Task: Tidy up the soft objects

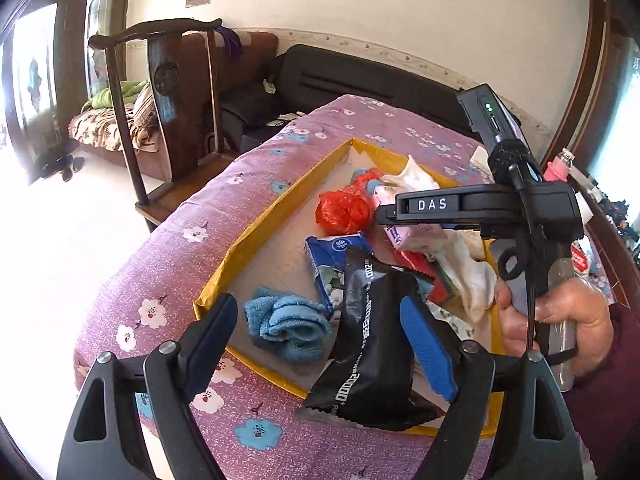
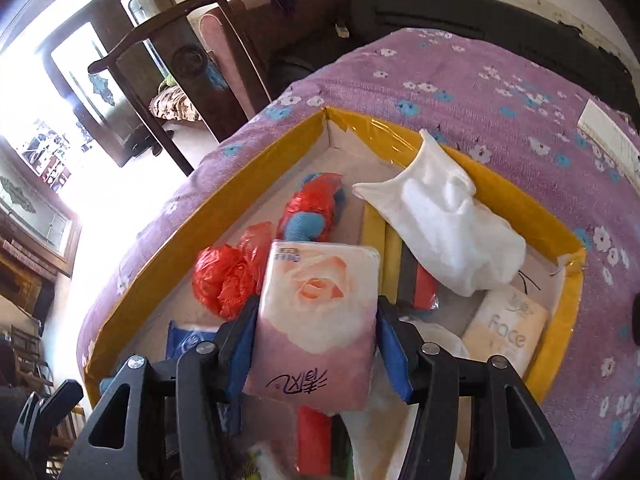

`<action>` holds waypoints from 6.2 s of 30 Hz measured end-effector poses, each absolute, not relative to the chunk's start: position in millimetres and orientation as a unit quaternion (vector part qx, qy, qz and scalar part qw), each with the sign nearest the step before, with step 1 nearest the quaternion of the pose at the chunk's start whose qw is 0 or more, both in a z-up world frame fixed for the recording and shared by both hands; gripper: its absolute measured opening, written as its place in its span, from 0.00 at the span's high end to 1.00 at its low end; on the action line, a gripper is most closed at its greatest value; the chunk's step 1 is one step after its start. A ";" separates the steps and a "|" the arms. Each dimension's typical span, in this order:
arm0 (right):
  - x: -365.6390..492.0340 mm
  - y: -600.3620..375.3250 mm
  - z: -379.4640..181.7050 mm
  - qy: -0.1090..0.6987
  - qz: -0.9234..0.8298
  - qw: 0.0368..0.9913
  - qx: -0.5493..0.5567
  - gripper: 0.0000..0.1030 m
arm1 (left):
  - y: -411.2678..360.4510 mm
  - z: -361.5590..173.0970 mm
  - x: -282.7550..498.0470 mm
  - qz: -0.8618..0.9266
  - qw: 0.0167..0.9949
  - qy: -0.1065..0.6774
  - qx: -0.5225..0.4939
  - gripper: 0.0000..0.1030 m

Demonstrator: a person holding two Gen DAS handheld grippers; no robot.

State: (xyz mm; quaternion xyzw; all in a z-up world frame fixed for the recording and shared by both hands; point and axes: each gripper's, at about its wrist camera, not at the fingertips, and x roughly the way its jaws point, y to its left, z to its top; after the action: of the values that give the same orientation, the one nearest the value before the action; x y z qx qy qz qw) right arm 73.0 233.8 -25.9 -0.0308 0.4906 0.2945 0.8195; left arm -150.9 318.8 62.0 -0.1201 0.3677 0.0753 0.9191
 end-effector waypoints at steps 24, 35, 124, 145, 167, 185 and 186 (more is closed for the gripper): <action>12.0 59.8 29.0 0.408 0.246 0.879 0.019 0.26 | 215.7 99.8 -160.0 0.092 0.933 0.346 0.033 0.12; 4.0 -55.4 8.8 0.414 0.178 0.889 0.082 0.24 | 157.8 100.8 -159.1 0.050 0.931 0.352 0.082 0.12; 156.5 -267.5 -32.3 0.435 -0.086 0.894 0.071 0.23 | 21.4 -0.9 -54.5 -0.146 0.862 0.482 0.061 0.00; 86.3 -236.9 -37.4 0.465 0.004 0.877 0.119 0.64 | 19.2 -4.6 -53.4 -0.138 0.860 0.485 0.079 0.00; -13.3 -304.5 -26.3 0.274 -0.443 0.825 -0.219 0.16 | 19.3 -5.6 -54.9 -0.136 0.860 0.484 0.083 0.00; 25.9 -367.2 -103.0 0.352 -0.432 0.753 -0.349 0.27 | 18.9 -5.8 -54.1 -0.136 0.860 0.484 0.083 0.00; 25.0 -377.0 -103.8 0.360 -0.440 0.751 -0.337 0.20 | 18.7 -5.9 -53.8 -0.136 0.860 0.484 0.083 0.00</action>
State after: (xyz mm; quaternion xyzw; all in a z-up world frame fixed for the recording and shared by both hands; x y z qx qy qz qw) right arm 25.0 -377.0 -103.8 -0.3365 0.3603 -0.4398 0.7506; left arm -53.8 18.7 -5.9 0.0831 0.4842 -0.1358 0.8603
